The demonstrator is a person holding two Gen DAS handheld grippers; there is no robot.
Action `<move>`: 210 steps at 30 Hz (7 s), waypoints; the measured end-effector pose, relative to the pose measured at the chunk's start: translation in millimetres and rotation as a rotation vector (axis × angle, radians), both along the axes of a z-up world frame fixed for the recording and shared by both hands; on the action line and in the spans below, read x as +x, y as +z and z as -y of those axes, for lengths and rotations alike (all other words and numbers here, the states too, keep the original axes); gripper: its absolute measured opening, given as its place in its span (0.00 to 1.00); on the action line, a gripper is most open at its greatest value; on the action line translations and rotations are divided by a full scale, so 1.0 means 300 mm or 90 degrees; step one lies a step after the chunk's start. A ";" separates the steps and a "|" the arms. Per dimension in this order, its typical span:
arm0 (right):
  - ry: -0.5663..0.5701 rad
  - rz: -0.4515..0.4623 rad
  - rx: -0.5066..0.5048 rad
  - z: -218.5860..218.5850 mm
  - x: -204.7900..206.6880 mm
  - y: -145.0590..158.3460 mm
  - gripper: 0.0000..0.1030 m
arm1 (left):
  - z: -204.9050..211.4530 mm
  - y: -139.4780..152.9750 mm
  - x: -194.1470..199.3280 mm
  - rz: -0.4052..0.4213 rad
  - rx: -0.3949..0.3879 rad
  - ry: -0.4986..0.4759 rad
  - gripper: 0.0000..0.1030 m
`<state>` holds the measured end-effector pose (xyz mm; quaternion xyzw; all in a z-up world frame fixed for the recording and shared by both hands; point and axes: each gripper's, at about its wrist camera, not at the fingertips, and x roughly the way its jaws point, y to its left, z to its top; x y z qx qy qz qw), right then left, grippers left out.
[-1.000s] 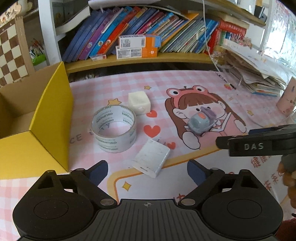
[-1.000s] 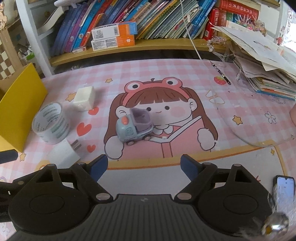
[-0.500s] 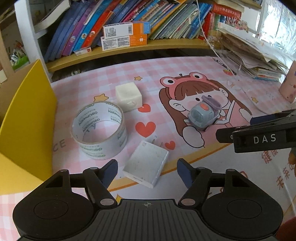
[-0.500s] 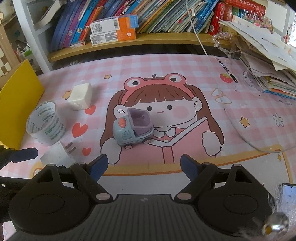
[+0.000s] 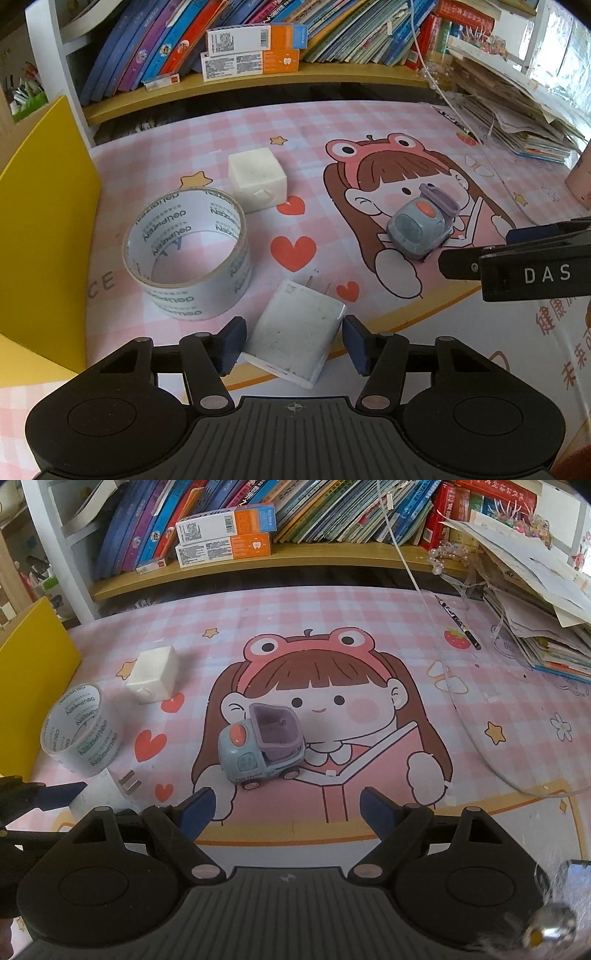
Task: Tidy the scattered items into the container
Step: 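Close left tool on white charger while right tool closes on blue toy car, then lift and carry charger and toy car in both tools toward yellow box, then lower white charger into yellow box and open left tool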
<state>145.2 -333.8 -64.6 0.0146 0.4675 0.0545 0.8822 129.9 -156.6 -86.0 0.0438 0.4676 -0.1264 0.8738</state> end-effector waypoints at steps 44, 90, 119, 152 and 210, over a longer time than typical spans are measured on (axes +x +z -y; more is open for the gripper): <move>0.104 0.023 -0.044 -0.081 0.134 -0.083 0.61 | -0.069 0.101 -0.065 0.013 -0.075 0.051 0.42; 0.116 0.043 -0.004 -0.118 -0.151 0.081 0.61 | -0.146 0.204 -0.229 0.069 -0.089 0.074 0.42; 0.044 0.064 -0.032 -0.391 -0.309 0.170 0.61 | -0.421 0.321 -0.296 0.126 -0.150 -0.026 0.42; 0.126 0.146 -0.027 -0.783 -0.330 0.342 0.61 | -0.838 0.479 -0.323 0.234 -0.209 0.016 0.42; 0.262 0.141 -0.018 -1.068 0.041 0.353 0.61 | -1.064 0.284 0.185 0.157 -0.084 0.131 0.42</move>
